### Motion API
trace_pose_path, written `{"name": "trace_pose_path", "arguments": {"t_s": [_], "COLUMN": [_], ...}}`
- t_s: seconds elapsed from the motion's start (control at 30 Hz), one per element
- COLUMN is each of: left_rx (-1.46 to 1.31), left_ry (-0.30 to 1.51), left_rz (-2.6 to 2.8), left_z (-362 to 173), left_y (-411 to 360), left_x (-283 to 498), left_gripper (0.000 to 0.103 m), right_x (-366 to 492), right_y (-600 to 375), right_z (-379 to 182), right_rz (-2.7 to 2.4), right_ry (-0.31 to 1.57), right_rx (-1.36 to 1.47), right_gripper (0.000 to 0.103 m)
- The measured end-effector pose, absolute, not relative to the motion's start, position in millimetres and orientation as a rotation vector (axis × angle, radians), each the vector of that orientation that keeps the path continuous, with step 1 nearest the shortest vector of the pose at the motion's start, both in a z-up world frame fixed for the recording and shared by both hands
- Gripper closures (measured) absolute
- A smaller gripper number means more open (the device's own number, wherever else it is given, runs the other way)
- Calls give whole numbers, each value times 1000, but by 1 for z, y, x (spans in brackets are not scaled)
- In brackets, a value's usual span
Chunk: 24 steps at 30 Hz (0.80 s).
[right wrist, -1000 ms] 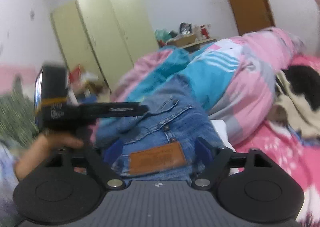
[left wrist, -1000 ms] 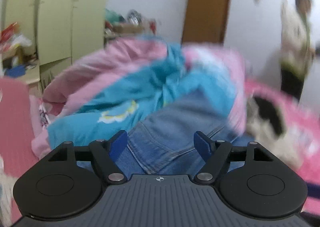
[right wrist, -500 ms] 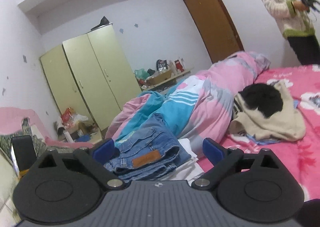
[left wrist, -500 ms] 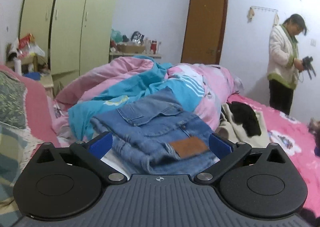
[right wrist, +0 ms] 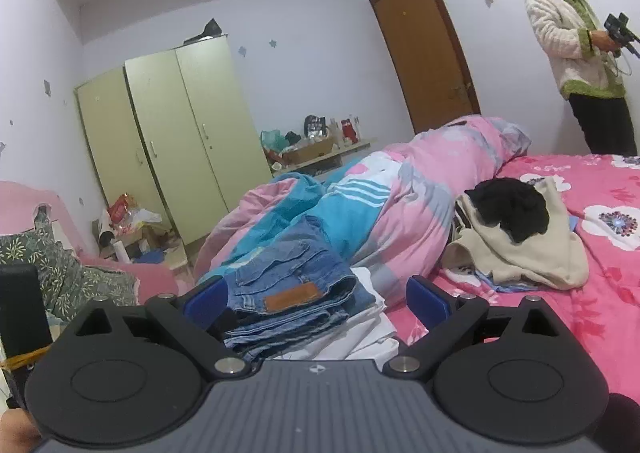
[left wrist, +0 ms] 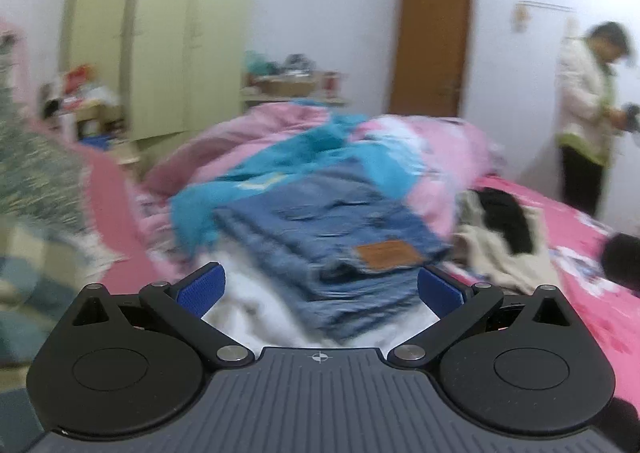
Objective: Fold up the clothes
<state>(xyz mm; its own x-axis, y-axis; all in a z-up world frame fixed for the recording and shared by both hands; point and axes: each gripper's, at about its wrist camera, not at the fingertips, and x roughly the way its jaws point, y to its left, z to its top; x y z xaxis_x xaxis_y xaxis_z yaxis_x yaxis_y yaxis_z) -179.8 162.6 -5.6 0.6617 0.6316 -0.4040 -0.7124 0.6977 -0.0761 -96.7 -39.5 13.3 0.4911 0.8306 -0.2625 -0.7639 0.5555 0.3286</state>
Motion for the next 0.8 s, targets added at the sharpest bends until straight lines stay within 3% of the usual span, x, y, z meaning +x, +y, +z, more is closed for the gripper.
{"name": "trace_pose_path", "arguments": {"t_s": [0.8], "left_rx": [-188], "left_ry": [401], "left_rz": [658], "left_z": [-19], "left_y": [145], "left_x": [-183], "left_gripper": [0], "right_x": [-98], "right_y": [-44], "right_z": [5], "right_rz": [932], "right_ry": [465], "right_rx": [141], "right_gripper": [5]}}
